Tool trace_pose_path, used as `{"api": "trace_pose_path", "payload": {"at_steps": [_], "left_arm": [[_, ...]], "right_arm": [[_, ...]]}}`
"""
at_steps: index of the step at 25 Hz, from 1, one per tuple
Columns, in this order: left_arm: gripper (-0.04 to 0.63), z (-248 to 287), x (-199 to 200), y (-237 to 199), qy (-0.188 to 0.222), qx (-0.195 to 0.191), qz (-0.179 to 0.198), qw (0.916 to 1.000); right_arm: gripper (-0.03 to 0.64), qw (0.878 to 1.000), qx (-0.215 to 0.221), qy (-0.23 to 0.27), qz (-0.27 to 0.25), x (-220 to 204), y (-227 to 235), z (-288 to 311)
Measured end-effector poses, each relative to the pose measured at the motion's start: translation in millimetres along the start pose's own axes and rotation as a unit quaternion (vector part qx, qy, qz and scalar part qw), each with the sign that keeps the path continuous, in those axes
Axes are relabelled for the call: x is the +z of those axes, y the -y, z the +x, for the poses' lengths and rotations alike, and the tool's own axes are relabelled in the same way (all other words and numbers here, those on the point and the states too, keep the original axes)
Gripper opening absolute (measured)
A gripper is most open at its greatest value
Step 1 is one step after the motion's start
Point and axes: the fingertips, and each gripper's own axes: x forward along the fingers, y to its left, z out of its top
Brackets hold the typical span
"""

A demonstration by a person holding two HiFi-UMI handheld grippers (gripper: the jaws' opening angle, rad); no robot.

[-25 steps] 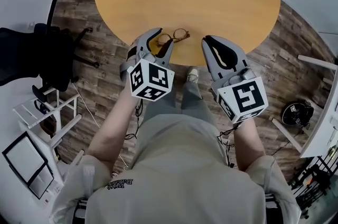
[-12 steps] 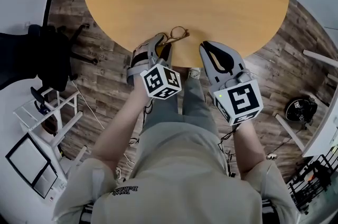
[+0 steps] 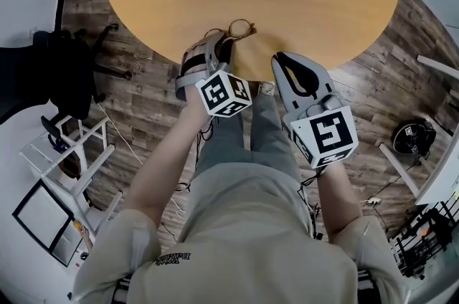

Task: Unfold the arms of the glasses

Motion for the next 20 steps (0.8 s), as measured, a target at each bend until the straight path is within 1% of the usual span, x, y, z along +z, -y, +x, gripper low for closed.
{"api": "trace_pose_path", "payload": {"at_steps": [2, 6, 10, 11, 12, 15, 16, 17, 20], "left_arm": [[0.086, 2, 1, -2, 0.001, 0.005, 0.004, 1.0000], [0.077, 2, 1, -4, 0.003, 0.006, 0.008, 0.9999], [0.059, 5, 4, -6, 0.006, 0.011, 0.029, 0.9995], [0.051, 4, 6, -9, 0.010, 0.013, 0.023, 0.9996], [0.045, 2, 8, -12, 0.015, 0.013, 0.009, 0.9998], [0.040, -7, 14, -24, 0.034, 0.004, -0.055, 0.9979], [0.040, -11, 15, -28, 0.041, 0.004, -0.068, 0.9968], [0.040, -16, 17, -33, 0.047, 0.007, -0.074, 0.9961], [0.040, -36, 27, -50, 0.067, 0.021, -0.075, 0.9947]], "right_arm": [[0.041, 1.000, 0.002, -0.003, 0.005, -4, -1, 1], [0.041, 1.000, 0.007, -0.006, 0.010, -9, -6, 3], [0.041, 1.000, 0.005, -0.009, 0.013, -13, -6, 2], [0.041, 1.000, 0.004, -0.008, 0.012, -12, -6, 1], [0.041, 1.000, 0.004, -0.007, 0.011, -11, -6, 0], [0.041, 1.000, 0.001, -0.004, 0.007, -7, -5, -6], [0.041, 1.000, -0.001, -0.002, 0.006, -5, -5, -8], [0.041, 1.000, -0.003, 0.001, 0.004, -2, -5, -10], [0.041, 1.000, -0.010, 0.015, -0.012, 14, -5, -19]]}}
